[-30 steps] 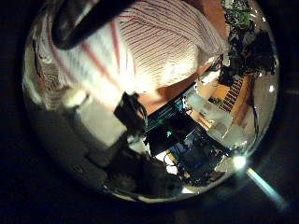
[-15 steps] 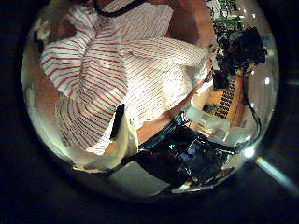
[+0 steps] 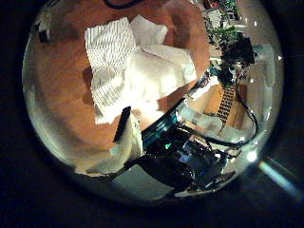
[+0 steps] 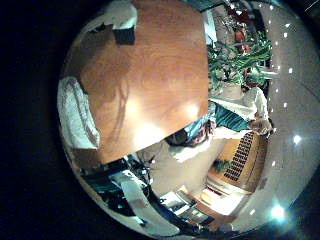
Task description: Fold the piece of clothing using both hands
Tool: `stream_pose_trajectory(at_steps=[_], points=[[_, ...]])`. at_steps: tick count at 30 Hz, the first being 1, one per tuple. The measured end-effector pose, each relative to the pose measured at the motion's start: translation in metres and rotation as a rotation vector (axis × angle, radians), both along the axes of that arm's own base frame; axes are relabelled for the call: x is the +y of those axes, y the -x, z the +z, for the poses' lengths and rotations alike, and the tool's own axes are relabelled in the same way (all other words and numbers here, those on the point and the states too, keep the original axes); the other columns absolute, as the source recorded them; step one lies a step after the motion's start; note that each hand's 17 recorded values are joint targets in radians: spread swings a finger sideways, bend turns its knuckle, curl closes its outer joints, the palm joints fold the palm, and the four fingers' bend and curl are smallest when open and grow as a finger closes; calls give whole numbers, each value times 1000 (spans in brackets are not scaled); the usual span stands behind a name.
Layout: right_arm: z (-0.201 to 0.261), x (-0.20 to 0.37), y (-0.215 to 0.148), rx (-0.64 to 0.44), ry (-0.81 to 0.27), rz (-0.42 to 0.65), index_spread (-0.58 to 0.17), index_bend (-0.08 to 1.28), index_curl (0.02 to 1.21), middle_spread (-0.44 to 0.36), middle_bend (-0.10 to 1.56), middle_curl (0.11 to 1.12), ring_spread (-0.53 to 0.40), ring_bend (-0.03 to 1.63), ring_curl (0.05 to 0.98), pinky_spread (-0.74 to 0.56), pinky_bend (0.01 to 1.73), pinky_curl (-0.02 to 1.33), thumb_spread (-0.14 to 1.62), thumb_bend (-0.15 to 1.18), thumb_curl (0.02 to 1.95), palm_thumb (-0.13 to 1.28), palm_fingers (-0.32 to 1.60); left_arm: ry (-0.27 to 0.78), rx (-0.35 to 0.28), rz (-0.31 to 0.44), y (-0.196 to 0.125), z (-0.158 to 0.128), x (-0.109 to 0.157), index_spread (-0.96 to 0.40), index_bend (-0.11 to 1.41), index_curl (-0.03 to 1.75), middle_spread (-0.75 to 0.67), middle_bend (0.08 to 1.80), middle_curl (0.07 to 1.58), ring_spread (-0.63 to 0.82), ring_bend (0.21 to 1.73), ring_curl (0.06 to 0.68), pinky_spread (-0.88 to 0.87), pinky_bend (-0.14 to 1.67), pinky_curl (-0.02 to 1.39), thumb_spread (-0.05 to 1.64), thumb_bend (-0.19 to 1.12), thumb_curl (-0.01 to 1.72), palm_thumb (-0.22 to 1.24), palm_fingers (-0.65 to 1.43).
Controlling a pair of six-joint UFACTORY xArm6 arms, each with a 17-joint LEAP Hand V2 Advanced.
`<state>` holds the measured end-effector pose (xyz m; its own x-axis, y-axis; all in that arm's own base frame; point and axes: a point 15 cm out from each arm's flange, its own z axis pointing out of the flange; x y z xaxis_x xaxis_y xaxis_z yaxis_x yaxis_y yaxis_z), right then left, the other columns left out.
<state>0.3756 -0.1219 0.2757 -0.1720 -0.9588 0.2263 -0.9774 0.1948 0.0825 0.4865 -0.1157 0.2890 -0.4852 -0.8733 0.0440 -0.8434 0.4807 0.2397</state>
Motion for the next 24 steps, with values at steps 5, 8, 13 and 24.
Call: stream_pose_trajectory(at_steps=[5, 8, 13, 24], points=[[-20, 9, 46, 51, -28, 90, -482, 279, 605, -292, 482, 513, -212, 808, 405, 66, 547, 498, 1529, 40, 239, 665, 310, 12, 58, -40, 39, 6, -5, 60, 141, 448, 239, 207, 490, 218, 780, 308, 389, 402, 513, 1191, -16, 345, 403, 9], [-36, 14, 68, 96, -39, 121, -470, 234, 579, -282, 451, 495, -214, 779, 394, 71, 546, 489, 1444, 4, 248, 645, 260, 43, 98, -59, 66, -5, -14, 61, 147, 417, 230, 211, 475, 222, 772, 301, 401, 399, 491, 1198, -19, 340, 400, 26], [-55, 13, 72, 165, -53, 143, -446, 168, 511, -273, 385, 454, -183, 707, 359, 110, 533, 463, 1273, -22, 285, 651, 182, 66, 107, -91, 93, -18, -29, 56, 151, 381, 217, 208, 455, 222, 760, 293, 403, 400, 470, 1203, -17, 333, 399, 47], [-89, 15, 49, 269, -76, 165, -399, 155, 385, -176, 312, 403, -86, 625, 309, 208, 511, 403, 1132, -34, 307, 553, 128, 68, 111, -81, 108, -21, -29, 49, 154, 334, 213, 203, 426, 236, 738, 277, 409, 400, 430, 1206, -17, 326, 400, 67]])
